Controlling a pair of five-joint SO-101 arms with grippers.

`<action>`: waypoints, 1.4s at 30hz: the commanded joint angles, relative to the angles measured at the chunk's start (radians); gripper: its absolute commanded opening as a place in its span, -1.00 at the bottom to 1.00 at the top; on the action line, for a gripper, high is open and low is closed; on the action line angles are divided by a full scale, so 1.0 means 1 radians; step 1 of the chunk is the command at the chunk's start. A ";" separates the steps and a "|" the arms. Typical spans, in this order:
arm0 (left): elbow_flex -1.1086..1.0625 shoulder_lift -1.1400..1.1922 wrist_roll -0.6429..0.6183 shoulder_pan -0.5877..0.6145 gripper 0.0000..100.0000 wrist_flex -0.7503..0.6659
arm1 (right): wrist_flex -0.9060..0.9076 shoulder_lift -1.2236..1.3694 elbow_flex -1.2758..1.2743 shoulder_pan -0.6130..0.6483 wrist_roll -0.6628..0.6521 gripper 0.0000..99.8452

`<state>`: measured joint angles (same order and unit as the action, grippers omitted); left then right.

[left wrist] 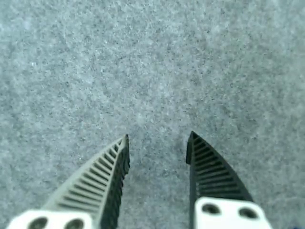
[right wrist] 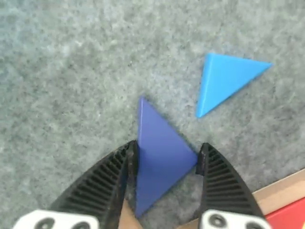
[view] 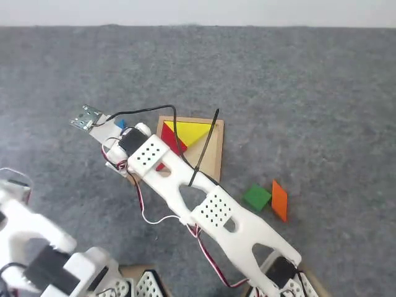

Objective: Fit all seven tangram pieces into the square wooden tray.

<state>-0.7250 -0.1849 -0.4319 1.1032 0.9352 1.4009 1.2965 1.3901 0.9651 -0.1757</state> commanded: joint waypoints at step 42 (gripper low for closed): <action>0.039 -0.006 -0.003 -0.023 -0.63 0.009 | 0.403 -0.802 -0.163 -0.455 0.430 -0.84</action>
<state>-0.7250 -0.1849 -0.4319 1.0894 0.9352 1.7568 0.7442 1.4853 0.5508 0.2171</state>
